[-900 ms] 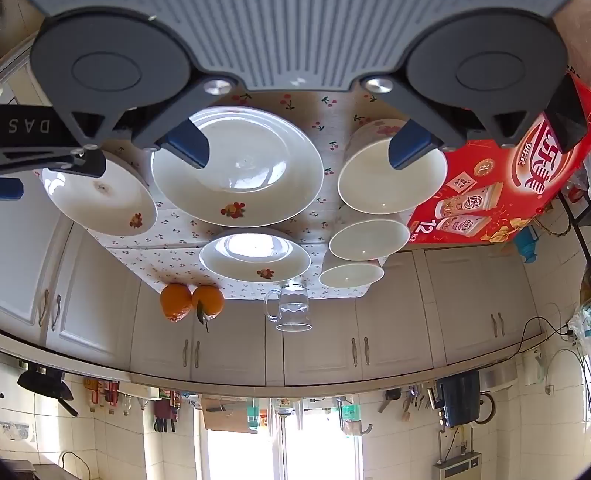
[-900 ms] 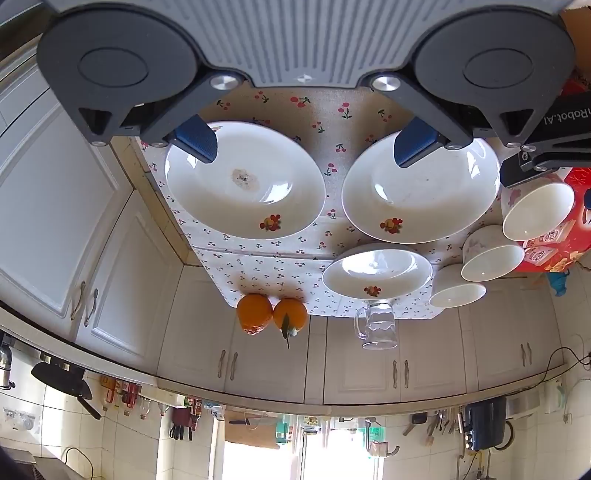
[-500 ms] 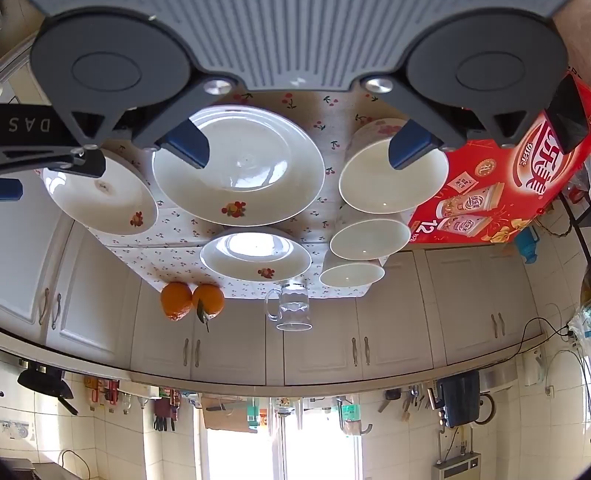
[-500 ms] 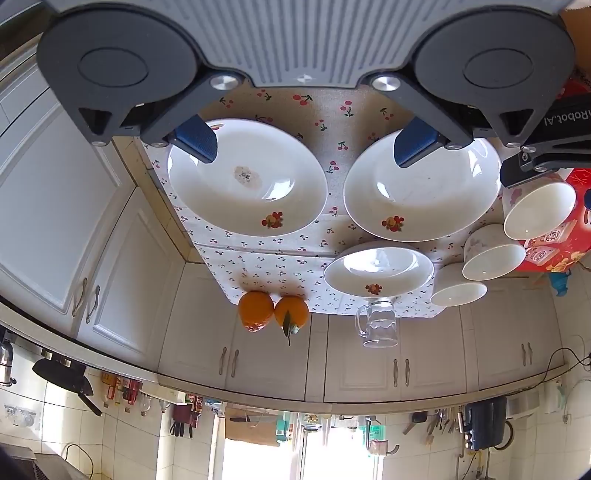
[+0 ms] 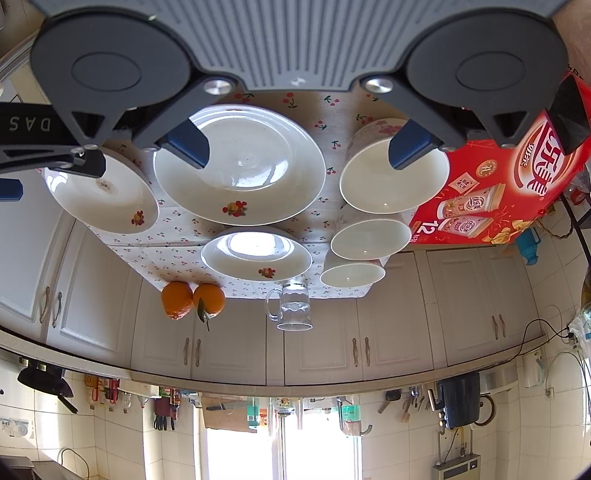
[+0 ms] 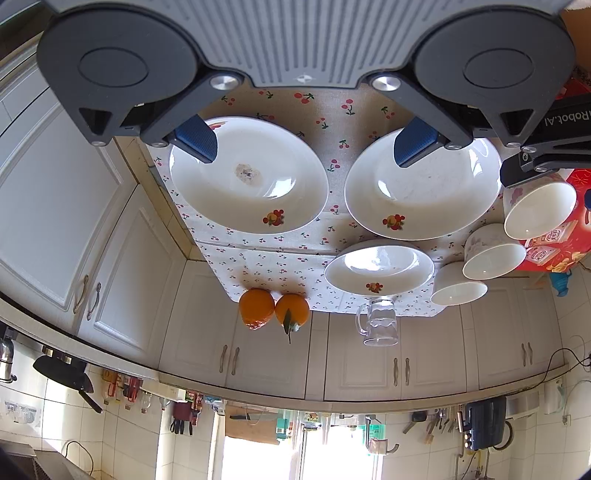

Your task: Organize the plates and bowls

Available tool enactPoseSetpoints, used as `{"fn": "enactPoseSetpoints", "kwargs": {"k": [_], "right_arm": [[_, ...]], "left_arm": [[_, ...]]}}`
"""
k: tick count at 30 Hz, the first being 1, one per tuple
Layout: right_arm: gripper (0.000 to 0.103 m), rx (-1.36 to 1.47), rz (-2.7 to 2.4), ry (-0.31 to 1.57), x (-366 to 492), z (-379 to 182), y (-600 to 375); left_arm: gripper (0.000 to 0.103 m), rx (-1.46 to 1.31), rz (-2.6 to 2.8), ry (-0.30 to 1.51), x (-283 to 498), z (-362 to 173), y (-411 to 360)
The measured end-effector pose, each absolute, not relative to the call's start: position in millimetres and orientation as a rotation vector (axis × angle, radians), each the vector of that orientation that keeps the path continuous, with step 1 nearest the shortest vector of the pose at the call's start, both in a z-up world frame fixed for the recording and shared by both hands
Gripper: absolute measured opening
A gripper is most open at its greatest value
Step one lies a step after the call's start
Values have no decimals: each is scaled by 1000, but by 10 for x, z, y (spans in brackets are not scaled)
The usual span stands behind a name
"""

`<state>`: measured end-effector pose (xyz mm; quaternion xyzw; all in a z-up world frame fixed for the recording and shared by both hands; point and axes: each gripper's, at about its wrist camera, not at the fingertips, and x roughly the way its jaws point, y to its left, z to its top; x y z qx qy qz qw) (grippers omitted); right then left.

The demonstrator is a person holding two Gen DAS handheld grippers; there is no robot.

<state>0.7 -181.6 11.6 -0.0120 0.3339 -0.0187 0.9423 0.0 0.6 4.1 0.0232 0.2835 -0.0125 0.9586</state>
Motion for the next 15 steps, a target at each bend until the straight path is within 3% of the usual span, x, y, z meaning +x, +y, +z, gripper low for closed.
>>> {"fn": "enactPoseSetpoints", "kwargs": {"k": [15], "right_arm": [[103,-35,-43,672,-10,151,-1794]], "left_arm": [[102,45,-25,574,2,47,9]]}}
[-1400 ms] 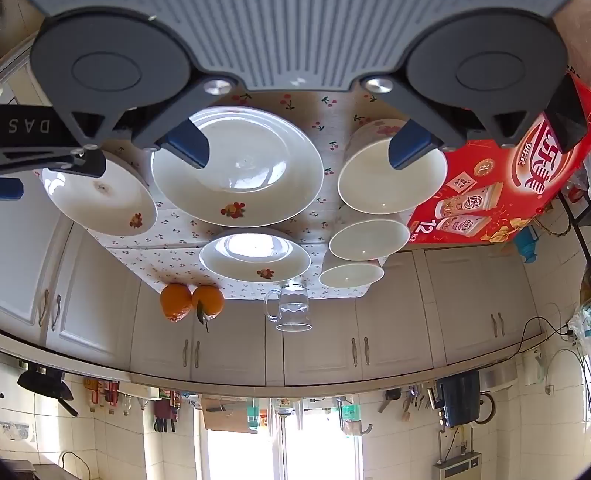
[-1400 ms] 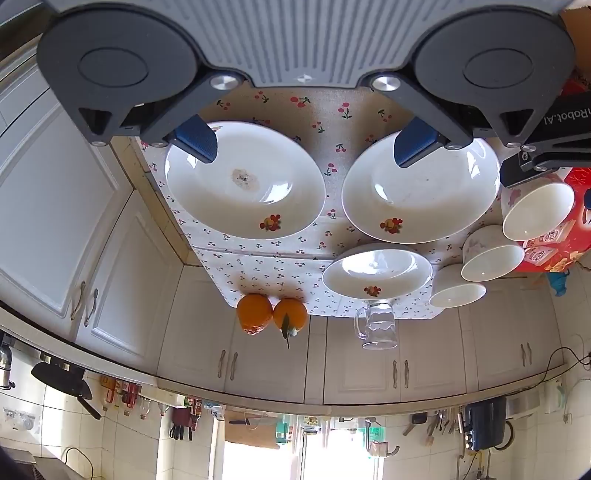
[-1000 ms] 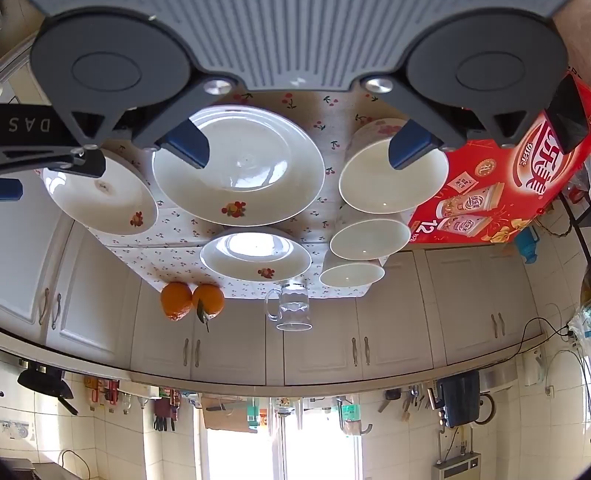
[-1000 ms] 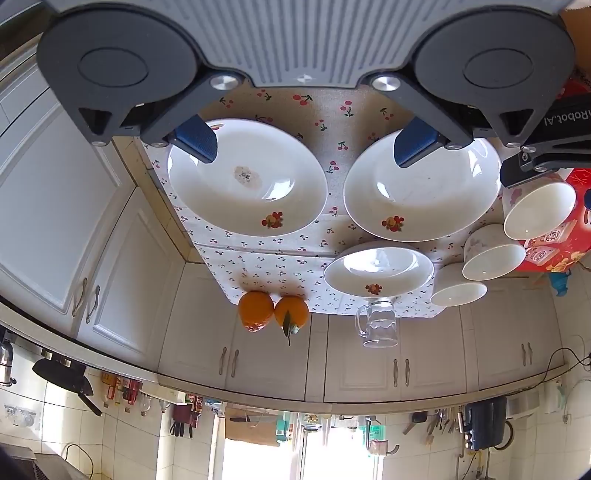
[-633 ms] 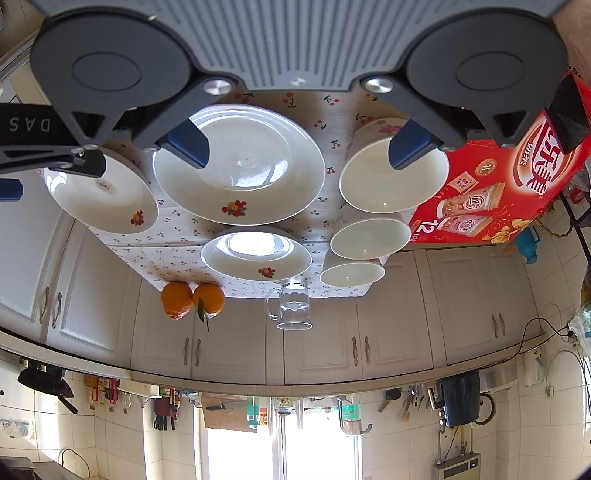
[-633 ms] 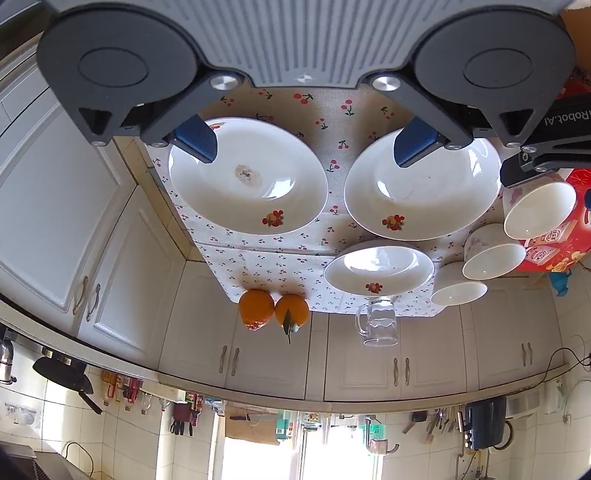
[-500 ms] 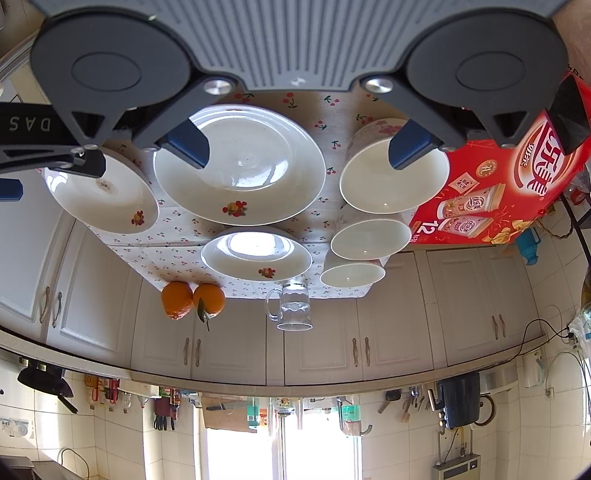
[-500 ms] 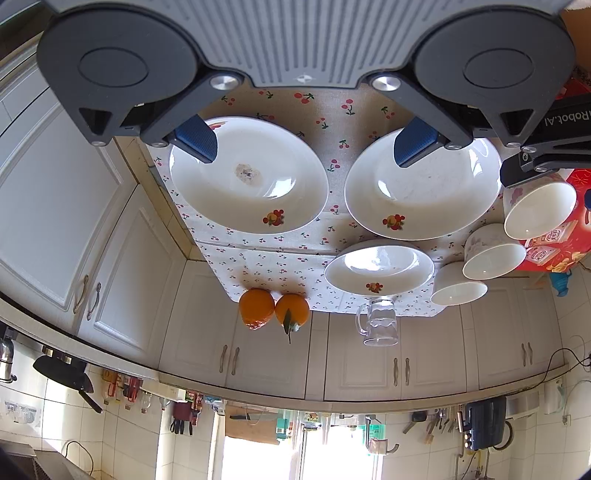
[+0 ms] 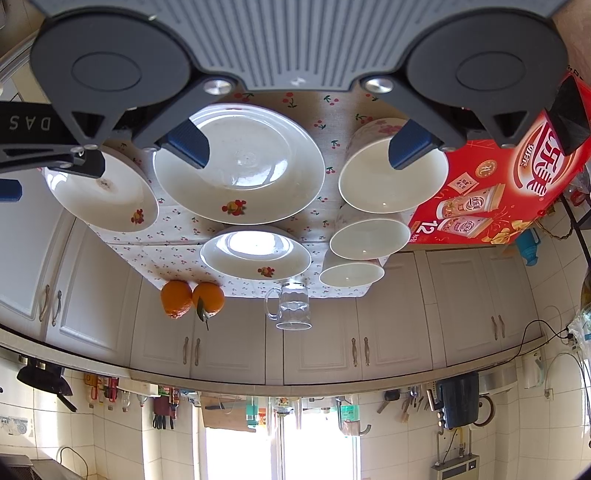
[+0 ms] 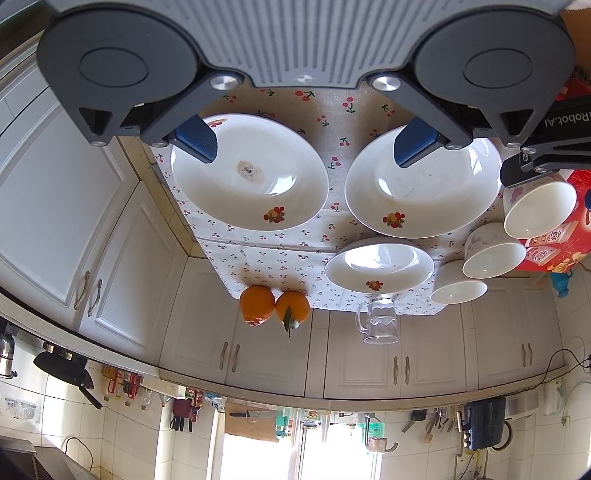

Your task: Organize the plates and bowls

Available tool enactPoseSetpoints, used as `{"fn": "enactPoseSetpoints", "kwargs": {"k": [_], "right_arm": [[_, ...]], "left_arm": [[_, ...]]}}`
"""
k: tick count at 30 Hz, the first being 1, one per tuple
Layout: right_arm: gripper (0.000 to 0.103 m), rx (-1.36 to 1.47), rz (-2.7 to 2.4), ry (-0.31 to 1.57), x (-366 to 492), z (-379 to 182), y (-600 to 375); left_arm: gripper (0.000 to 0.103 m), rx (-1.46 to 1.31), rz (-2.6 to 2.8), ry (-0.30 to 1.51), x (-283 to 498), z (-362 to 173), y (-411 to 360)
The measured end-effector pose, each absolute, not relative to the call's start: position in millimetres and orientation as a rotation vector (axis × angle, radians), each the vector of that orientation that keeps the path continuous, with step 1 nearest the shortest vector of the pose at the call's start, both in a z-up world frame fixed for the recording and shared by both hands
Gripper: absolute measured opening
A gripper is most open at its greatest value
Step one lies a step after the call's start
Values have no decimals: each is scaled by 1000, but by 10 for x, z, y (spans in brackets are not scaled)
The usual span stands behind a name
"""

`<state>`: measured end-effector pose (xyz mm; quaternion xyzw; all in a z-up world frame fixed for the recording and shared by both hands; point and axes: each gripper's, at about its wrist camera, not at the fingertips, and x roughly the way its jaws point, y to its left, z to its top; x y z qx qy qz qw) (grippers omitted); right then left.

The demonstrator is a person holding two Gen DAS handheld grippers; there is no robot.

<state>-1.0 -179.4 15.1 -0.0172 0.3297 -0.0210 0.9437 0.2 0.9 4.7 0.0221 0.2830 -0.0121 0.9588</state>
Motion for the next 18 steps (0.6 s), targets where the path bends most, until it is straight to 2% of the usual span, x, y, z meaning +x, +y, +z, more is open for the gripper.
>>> {"fn": "enactPoseSetpoints", "kwargs": {"k": [18], "right_arm": [[103,-38,-43,670,-19,153,-1796]], "left_arm": [[102,44,-23,578,3,48,17]]}}
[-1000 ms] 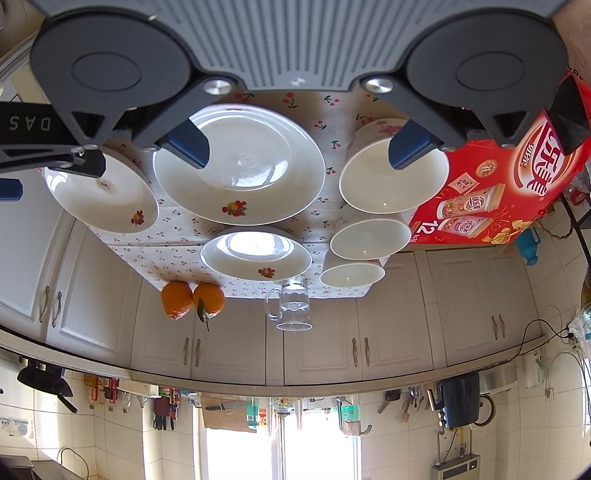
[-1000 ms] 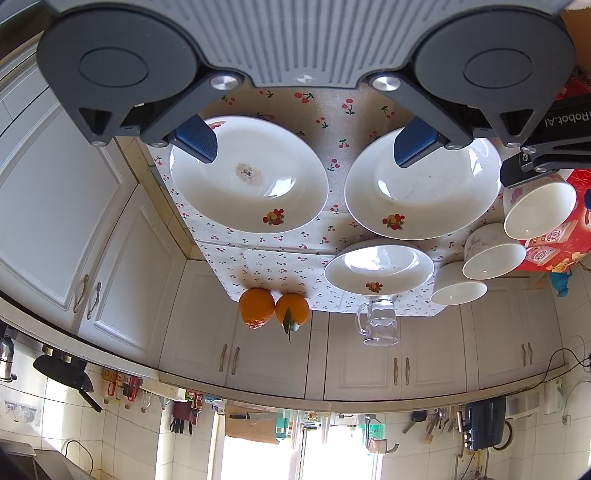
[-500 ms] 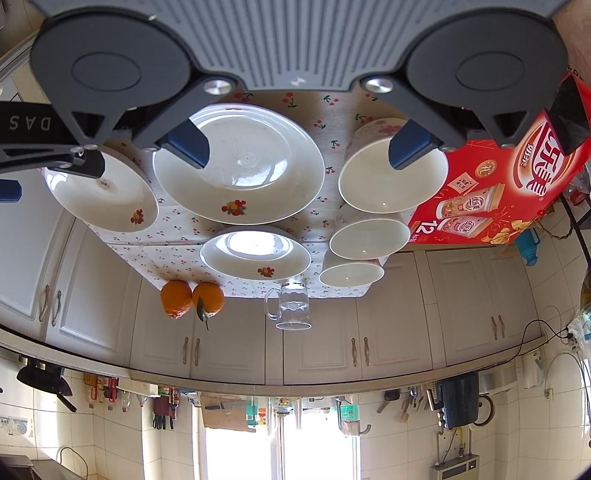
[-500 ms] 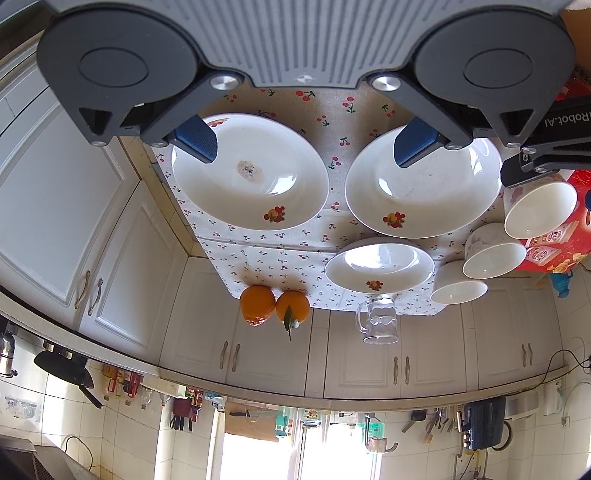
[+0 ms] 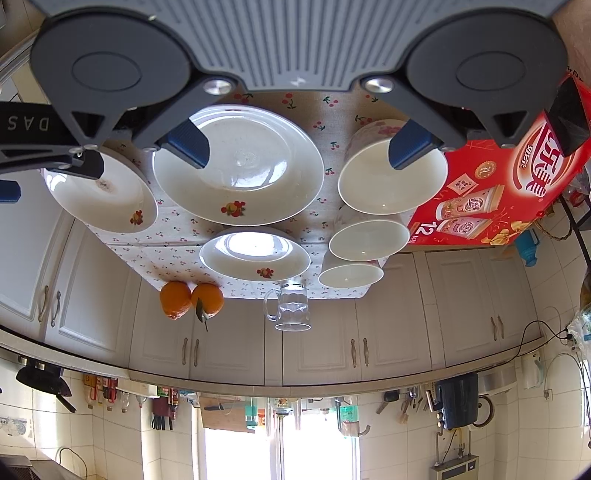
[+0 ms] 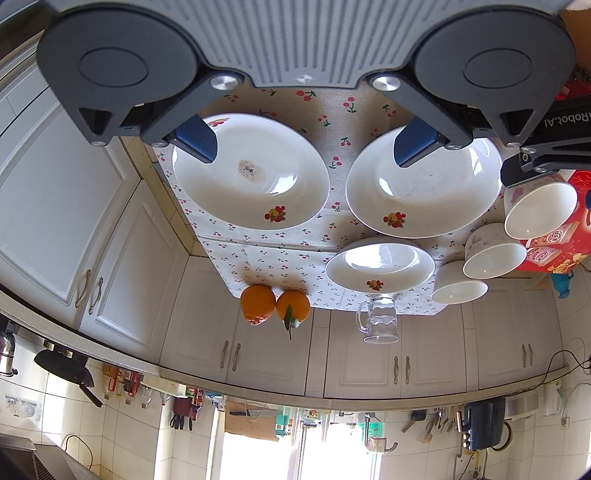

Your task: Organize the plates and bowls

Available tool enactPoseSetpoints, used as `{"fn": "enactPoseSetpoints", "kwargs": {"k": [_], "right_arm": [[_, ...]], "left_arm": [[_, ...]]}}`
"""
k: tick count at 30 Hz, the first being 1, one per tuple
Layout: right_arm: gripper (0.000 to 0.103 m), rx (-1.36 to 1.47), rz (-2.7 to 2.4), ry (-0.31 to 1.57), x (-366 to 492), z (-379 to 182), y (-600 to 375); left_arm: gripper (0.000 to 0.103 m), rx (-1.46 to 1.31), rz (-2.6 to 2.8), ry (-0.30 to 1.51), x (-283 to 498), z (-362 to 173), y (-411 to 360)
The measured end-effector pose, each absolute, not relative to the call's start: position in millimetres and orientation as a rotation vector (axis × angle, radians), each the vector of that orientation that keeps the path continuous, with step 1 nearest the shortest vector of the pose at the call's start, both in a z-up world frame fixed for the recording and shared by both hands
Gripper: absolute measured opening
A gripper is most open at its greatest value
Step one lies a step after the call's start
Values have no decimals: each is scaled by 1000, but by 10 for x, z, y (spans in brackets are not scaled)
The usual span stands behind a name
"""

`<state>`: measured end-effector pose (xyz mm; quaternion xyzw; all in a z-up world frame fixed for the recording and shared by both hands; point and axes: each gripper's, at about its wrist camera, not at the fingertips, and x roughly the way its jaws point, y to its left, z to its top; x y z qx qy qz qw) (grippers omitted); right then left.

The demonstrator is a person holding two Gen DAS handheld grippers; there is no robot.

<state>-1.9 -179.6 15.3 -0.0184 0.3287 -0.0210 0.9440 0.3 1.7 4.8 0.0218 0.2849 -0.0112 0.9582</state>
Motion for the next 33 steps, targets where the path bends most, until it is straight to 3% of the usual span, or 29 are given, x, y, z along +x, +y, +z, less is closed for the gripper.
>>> {"fn": "enactPoseSetpoints", "kwargs": {"k": [33], "right_arm": [[103,-40,-41,670,-12,149,-1804]], "left_arm": [[102,51,-21,575,6,34,2]]}}
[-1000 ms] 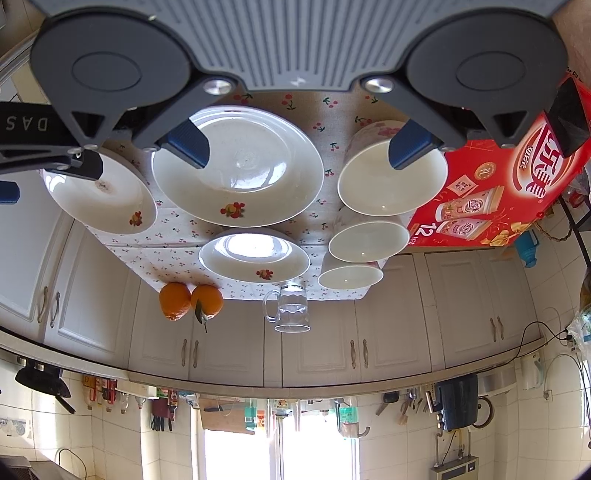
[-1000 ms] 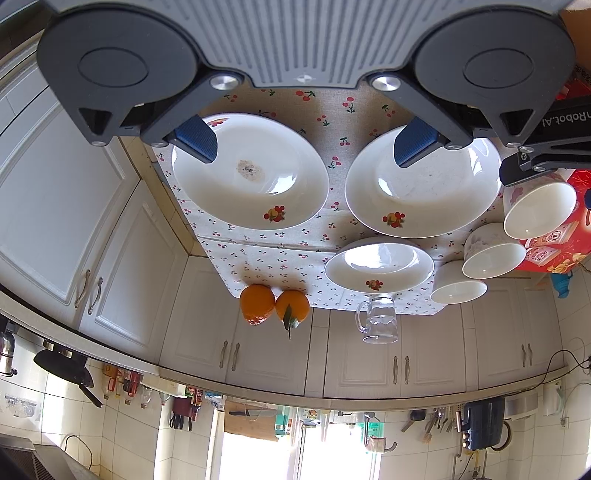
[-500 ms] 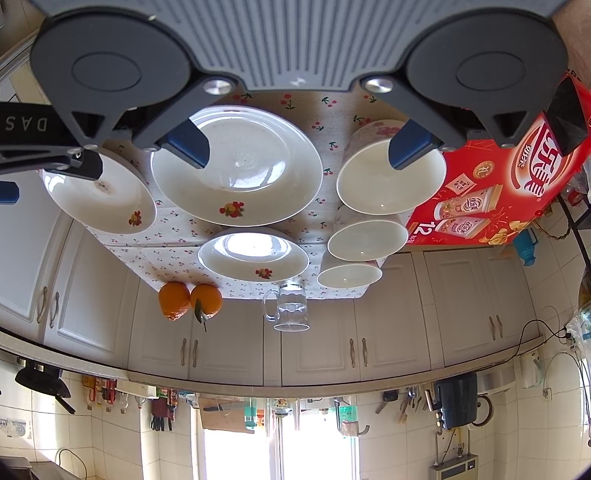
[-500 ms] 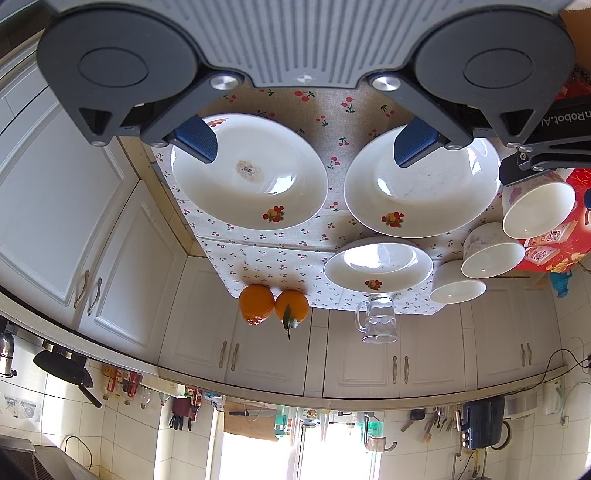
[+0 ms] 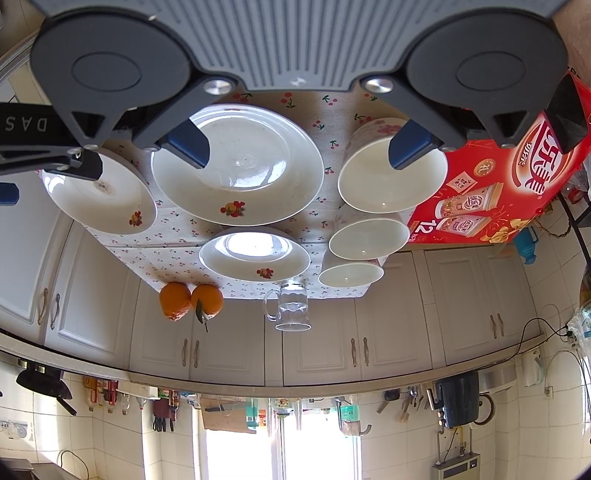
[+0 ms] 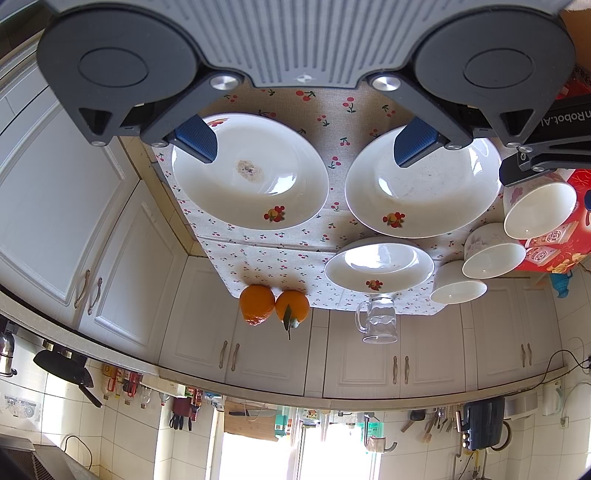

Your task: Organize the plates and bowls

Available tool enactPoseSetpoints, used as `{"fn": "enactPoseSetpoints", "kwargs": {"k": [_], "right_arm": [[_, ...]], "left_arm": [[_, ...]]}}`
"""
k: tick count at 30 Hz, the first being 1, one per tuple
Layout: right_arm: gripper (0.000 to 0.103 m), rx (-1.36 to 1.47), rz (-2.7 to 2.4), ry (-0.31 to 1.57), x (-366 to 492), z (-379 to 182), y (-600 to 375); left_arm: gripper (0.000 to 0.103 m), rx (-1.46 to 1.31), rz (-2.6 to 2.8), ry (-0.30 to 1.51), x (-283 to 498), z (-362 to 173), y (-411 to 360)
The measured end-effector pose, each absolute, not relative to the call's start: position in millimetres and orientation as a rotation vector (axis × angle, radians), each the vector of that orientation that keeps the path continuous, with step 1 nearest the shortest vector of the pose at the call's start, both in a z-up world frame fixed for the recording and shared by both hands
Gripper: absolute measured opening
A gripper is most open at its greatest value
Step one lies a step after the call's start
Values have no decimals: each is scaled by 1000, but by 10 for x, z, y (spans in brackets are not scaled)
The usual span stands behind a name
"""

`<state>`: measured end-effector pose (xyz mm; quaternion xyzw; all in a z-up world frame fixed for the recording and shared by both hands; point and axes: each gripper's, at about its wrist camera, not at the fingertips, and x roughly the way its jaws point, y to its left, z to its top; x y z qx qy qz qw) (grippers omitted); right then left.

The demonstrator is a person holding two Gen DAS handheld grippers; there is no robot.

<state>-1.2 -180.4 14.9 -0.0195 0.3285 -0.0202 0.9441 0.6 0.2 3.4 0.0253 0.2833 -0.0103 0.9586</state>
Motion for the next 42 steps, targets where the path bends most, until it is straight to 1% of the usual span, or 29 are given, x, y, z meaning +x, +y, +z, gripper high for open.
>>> {"fn": "enactPoseSetpoints", "kwargs": {"k": [7,11,19,25,29,34,42], "right_arm": [[103,-56,-31,671,0,151,-1802],[103,-73,-4,661,17,183,-1827],[103,-114,60,625,16,177,-2080],[103,-164,65,650,11,-6,-2318],[103,-136,106,674,39,-146,-2473],[103,-87,130,736,172,-380,-2615],[103,-17,143,830,421,-754,-2827]], "left_arm": [[102,29,-48,546,32,69,35],[102,13,-85,565,97,99,60],[102,21,-88,546,232,190,113],[102,-14,-141,571,396,119,142],[102,-24,-182,568,521,78,129],[102,-12,-238,627,733,4,40],[102,89,-319,671,1025,-55,-230]]}}
